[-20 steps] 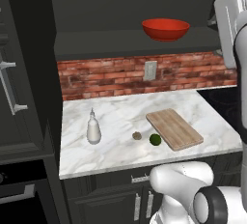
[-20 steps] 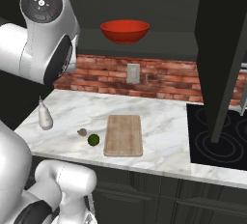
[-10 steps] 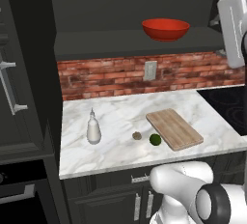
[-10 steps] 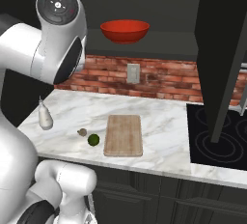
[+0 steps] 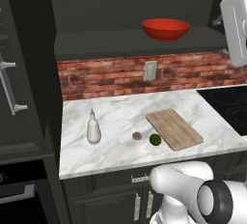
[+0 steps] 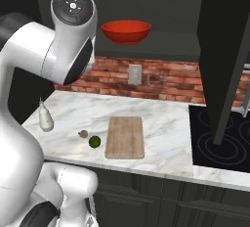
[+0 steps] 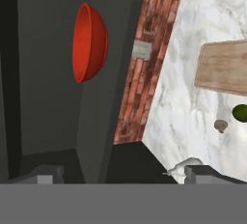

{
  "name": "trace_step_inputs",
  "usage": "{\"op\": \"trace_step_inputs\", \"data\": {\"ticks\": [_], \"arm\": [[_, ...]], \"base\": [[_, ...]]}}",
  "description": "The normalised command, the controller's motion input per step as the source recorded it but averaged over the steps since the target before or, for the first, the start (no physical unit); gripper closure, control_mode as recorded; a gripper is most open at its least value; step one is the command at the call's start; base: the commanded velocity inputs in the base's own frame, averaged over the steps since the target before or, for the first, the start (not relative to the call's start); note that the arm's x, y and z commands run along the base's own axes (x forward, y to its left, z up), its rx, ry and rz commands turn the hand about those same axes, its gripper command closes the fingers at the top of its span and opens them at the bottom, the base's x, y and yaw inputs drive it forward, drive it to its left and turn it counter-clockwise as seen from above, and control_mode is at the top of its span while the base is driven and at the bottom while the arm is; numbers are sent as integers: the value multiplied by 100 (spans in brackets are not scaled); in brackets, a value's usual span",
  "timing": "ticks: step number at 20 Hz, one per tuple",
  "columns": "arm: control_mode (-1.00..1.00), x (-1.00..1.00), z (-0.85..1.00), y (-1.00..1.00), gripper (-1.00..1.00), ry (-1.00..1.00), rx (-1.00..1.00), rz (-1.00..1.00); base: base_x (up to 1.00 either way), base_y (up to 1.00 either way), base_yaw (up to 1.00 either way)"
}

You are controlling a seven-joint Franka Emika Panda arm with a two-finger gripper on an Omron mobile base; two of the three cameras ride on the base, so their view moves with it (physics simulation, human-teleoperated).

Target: Open the cabinet. Place the bowl and condiment on the counter. Then place the lime and garlic on the cutting board.

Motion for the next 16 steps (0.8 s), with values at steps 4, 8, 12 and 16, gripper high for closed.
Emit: {"op": "trace_step_inputs", "data": {"ticks": [4, 8, 12, 16], "arm": [[-100, 19, -2, -10, -100, 0, 0, 2], [-100, 22, -5, -8, -100, 0, -1, 1], [-100, 21, -5, -6, -100, 0, -2, 1], [-100, 19, -4, -3, -100, 0, -2, 1]], "base": [[0, 0, 0], [0, 0, 0], [0, 0, 0], [0, 0, 0]]}}
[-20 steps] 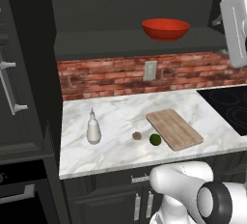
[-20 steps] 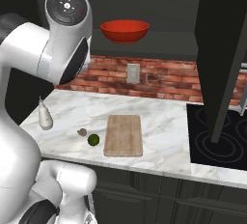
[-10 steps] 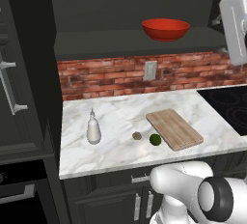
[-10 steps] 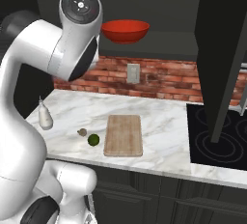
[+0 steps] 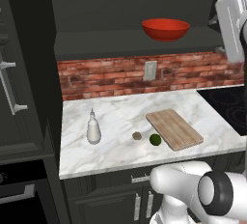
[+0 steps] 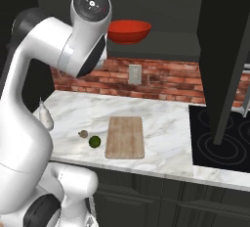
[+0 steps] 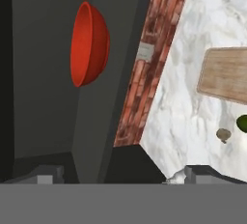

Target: Open the cabinet. Place the bowl and condiment on the counter. Then place the lime and garlic on the cutting board.

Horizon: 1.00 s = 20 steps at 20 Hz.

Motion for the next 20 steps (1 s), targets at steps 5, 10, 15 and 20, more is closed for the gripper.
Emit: {"op": "trace_step_inputs", "data": {"ticks": [5, 10, 15, 20], "arm": [[-100, 14, -5, 0, -100, 0, -3, 0], [-100, 11, -9, 0, -100, 0, -6, 0], [-100, 11, -8, 0, -100, 0, -5, 0], [-100, 17, -1, 0, -100, 0, -1, 0]], "base": [[0, 0, 0], [0, 0, 0], [0, 0, 0], [0, 0, 0]]}}
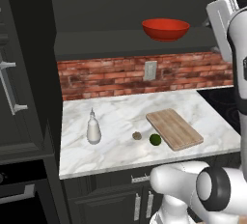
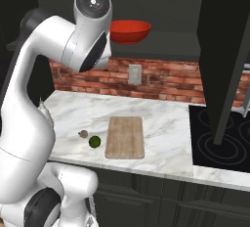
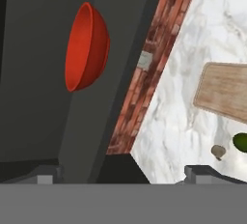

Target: Open the cabinet. Place the bowl and condiment on the counter. Then place the lime and garlic on the cutting board.

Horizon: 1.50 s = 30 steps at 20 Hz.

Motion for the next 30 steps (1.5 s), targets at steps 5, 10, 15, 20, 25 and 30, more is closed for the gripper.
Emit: {"op": "trace_step_inputs", "data": {"ticks": [5, 10, 15, 20, 25, 30], "arm": [[-100, 21, 0, 0, -100, 0, 0, 0], [-100, 22, 0, -2, -100, 0, -1, 0], [-100, 12, -4, -9, -100, 0, -5, 0], [-100, 6, -2, -11, -100, 0, -5, 0], [-100, 9, 0, -8, -100, 0, -2, 1], [-100, 11, -6, -3, -100, 0, -4, 1]], "base": [[0, 0, 0], [0, 0, 0], [0, 0, 0], [0, 0, 0], [0, 0, 0], [0, 0, 0]]}}
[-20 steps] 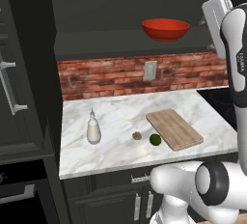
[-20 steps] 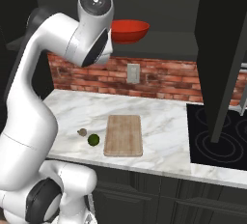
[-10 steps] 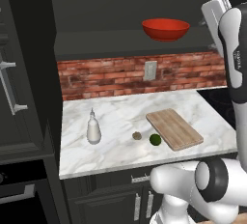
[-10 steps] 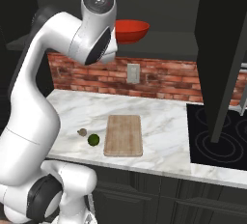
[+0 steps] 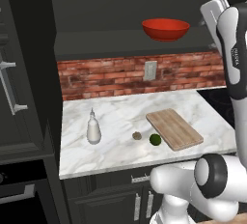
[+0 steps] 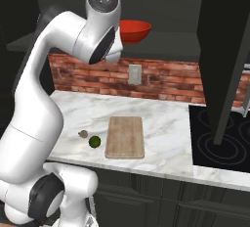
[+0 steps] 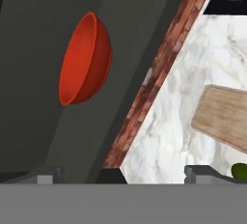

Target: Open the cabinet. Place the bowl and condiment on the counter. Then place the lime and garlic on the cutting board.

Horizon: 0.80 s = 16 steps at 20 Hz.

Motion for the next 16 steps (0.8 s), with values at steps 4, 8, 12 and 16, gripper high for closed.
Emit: {"op": "trace_step_inputs", "data": {"ticks": [4, 8, 12, 16], "arm": [[-100, 7, -13, -1, -100, 0, -5, 2], [-100, 1, -8, 0, -100, 0, -4, 3], [-100, 6, 0, 0, -100, 0, 0, 2], [-100, 11, 0, 0, -100, 0, 0, 1]], "base": [[0, 0, 0], [0, 0, 0], [0, 0, 0], [0, 0, 0]]}}
